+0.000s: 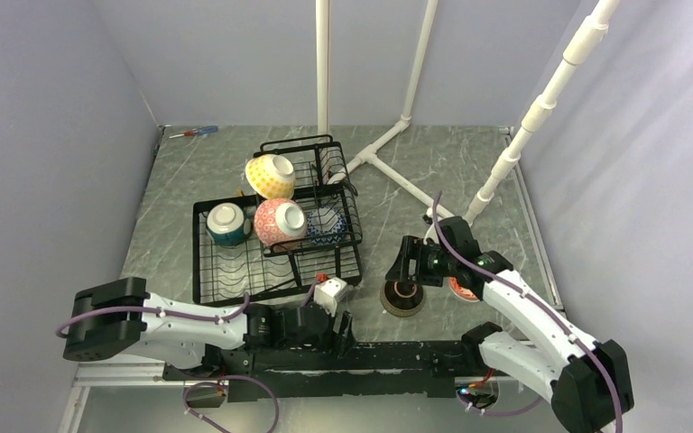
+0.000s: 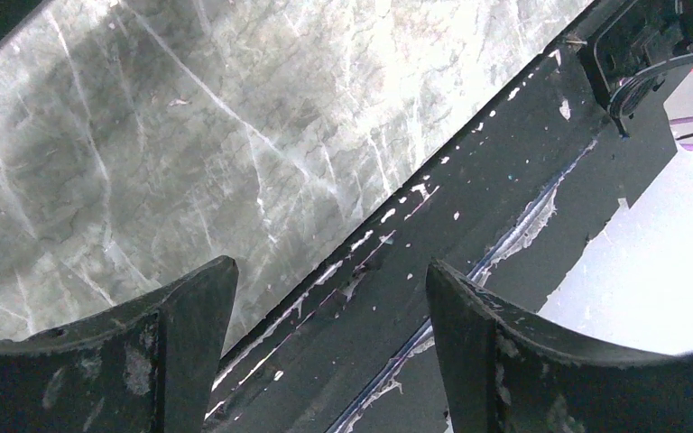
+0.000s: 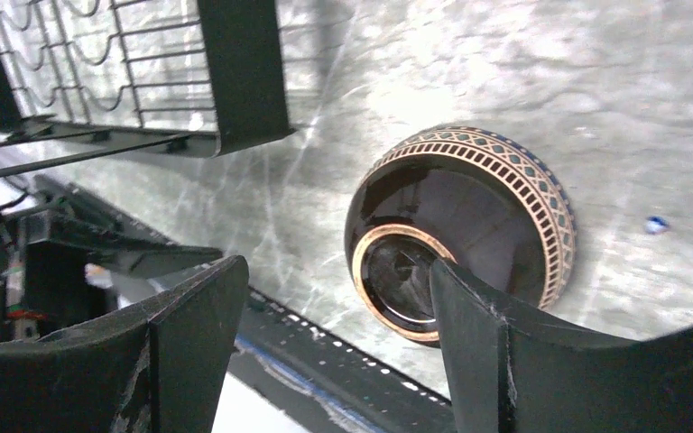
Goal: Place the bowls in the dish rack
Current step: Pick up the bowl from the center of the board.
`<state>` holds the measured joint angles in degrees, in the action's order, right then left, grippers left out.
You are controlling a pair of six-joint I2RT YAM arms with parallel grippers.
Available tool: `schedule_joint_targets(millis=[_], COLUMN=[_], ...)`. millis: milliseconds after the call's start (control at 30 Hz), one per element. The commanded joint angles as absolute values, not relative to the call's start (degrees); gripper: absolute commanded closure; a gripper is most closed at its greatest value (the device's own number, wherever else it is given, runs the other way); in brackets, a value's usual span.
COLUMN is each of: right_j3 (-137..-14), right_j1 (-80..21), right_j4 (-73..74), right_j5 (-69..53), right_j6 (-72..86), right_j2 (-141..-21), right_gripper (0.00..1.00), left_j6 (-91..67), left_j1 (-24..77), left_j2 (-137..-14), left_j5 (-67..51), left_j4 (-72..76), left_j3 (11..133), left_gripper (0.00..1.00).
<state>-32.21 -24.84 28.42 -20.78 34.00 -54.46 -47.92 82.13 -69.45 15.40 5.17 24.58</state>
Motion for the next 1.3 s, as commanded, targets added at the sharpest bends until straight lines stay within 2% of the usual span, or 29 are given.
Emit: schedule_joint_targets(millis=[0, 100, 300, 433, 633, 867, 1033, 1267], right_j3=[-35.06, -34.94, -33.44, -32.47, -30.56, -26.52, -24.77, -24.61], right_j1=[-24.70, -24.70, -24.71, -24.70, -24.70, -25.22, -28.37, -33.45], right_j4=[32.48, 31.64, 29.05, 27.89, 25.53, 25.67, 24.48, 21.27], right_j5=[-10.00, -8.67, -8.98, -8.79, -14.09, -25.26, -29.11, -29.78], right_j6=[30.34, 30.00, 30.30, 29.58, 29.45, 31.40, 34.38, 38.07], right_j2=[-50.07, -49.77, -53.22, -56.36, -61.80, -63.15, -61.85, -63.02], right_gripper=[0.21, 0.18, 0.18, 0.19, 0.25, 0.34, 0.35, 0.35], left_j6=[-49.98, -50.21, -49.59, -47.57, -46.90, -49.84, -54.56, -59.22], left_j1=[82.33, 82.34, 82.35, 82.86, 85.32, 86.48, 86.23, 82.58], left_j2=[-68.21, -68.21, -68.96, -69.92, -73.64, -73.48, -67.62, -63.72], left_j5=[16.22, 16.19, 15.93, 15.93, 16.83, 15.03, 17.67, 12.95], left_j4=[7.99, 7.81, 7.04, 4.68, -1.29, -3.25, -2.14, 1.53], left_j3=[23.33, 23.25, 23.69, 24.28, 27.26, 28.66, 26.30, 24.20], left_gripper=[0.19, 0.19, 0.19, 0.31, 0.33, 0.29, 0.22, 0.23])
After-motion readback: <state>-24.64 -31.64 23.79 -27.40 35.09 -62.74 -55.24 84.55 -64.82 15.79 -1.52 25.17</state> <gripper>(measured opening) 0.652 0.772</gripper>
